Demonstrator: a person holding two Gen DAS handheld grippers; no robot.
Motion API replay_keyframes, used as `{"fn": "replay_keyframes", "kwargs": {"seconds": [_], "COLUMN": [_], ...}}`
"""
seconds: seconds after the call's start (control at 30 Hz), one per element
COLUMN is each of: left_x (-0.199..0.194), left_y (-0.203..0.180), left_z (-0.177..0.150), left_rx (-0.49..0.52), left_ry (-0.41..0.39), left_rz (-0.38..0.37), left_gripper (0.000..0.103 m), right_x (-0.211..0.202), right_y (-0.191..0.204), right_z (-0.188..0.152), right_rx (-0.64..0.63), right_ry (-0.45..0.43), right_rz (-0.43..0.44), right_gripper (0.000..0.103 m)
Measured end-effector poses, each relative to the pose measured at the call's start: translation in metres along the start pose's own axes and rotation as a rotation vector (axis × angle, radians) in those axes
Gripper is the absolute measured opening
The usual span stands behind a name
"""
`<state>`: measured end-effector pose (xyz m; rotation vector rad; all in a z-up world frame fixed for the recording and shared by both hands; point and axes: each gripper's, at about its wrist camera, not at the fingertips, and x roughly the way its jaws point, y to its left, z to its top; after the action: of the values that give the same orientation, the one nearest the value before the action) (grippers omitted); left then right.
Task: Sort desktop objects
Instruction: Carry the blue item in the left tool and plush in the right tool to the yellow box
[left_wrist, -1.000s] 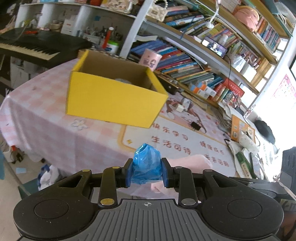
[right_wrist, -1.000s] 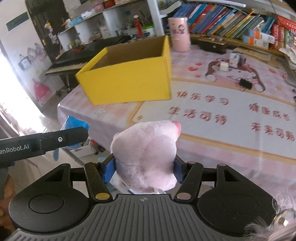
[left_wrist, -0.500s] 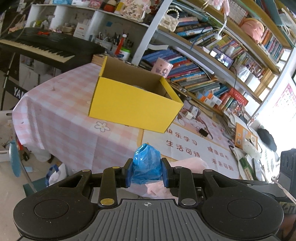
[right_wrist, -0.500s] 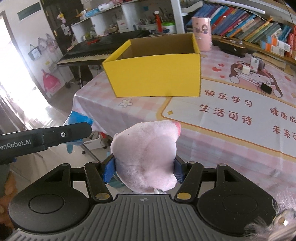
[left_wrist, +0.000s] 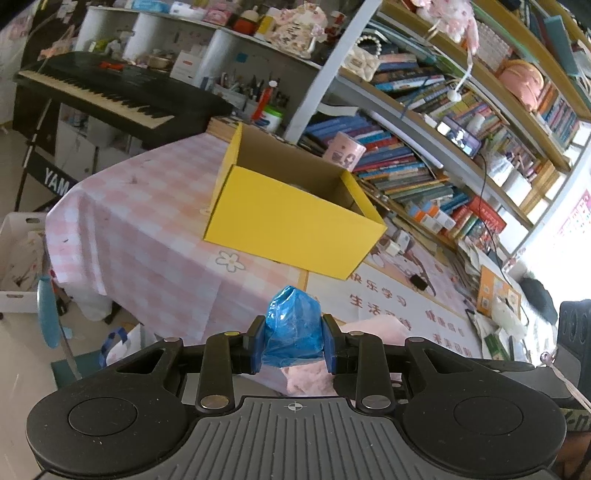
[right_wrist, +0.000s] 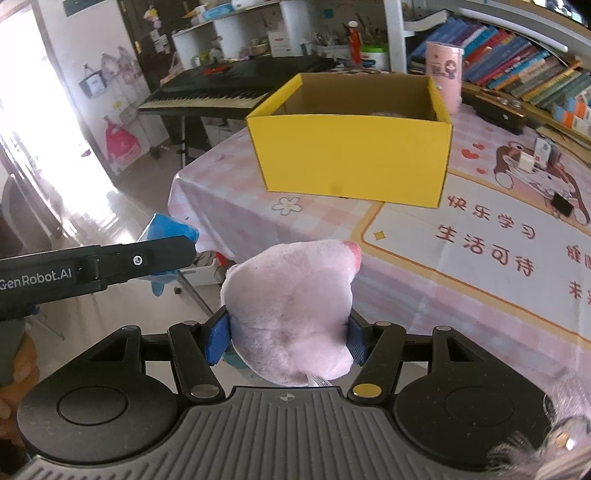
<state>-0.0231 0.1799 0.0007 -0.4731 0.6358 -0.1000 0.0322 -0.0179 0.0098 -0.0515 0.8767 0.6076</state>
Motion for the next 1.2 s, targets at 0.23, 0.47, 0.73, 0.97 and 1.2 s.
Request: {"fn": "replay_keyframes", "kwargs": {"seconds": [0.23,0.47,0.73,0.97,1.2], "left_x": [0.002,0.012,0.041,0.083,0.135], "left_y": [0.001,-0.01,-0.037,-0.056,-0.058], "left_z": [0.007,0.032,0.078,0.116,0.134], "left_rx": [-0.016,0.023,0.076,0.139,0.181], "left_ry": [-0.028,-0.139,-0.259,-0.301,-0.249], "left_rz": [0.023,0.059,0.1,0.178,0.263], "left_gripper": [0.029,0.029,0.029,0.029,0.029], "right_x": [0.004,0.001,-0.006,0.018,0.052], "right_y": [-0.001,-0.02,-0.06,-0.099,-0.129], "right_z": [0.015,0.056,0.121,0.175,0.204], "right_rx": [-0.033,-0.075,-0.1,-0.11,-0.102], "right_ry": [-0.016,-0.159,-0.348,-0.387,-0.344], "right_rz": [0.025,0.048,0.074,0.035,0.055], "right_gripper": [0.059,0.059,0.059,0.059,0.059]}}
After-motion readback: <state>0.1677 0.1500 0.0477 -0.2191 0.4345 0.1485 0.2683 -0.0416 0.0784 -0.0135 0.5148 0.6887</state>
